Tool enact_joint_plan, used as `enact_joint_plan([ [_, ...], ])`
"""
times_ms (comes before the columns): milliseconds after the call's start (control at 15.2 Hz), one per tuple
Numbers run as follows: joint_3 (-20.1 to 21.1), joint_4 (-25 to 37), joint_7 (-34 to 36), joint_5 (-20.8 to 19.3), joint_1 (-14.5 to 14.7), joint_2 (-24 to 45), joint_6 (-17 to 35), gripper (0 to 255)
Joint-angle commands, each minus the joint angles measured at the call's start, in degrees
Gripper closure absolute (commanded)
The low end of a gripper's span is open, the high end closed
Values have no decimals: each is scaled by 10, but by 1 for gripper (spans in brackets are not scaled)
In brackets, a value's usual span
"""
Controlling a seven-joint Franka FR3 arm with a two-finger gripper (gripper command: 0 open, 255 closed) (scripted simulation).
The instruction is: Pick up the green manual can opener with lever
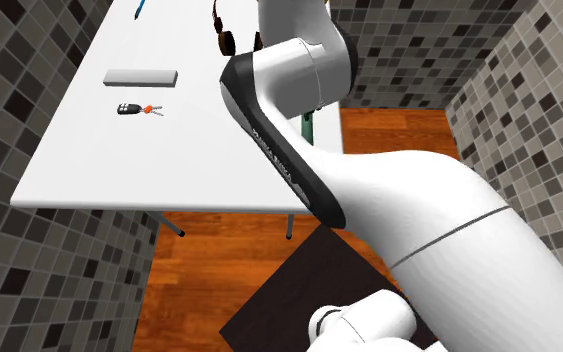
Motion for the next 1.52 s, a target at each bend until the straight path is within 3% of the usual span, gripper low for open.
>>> enact_joint_plan([
  [0,-15,31,8,6,-10,36,1,0],
  [330,-54,100,20,27,-38,113,-4,0],
  [924,-55,40,23,25,-39,111,54,0],
  [990,-56,38,23,25,-40,110,55,255],
  [1452,-56,38,23,25,-40,110,55,255],
])
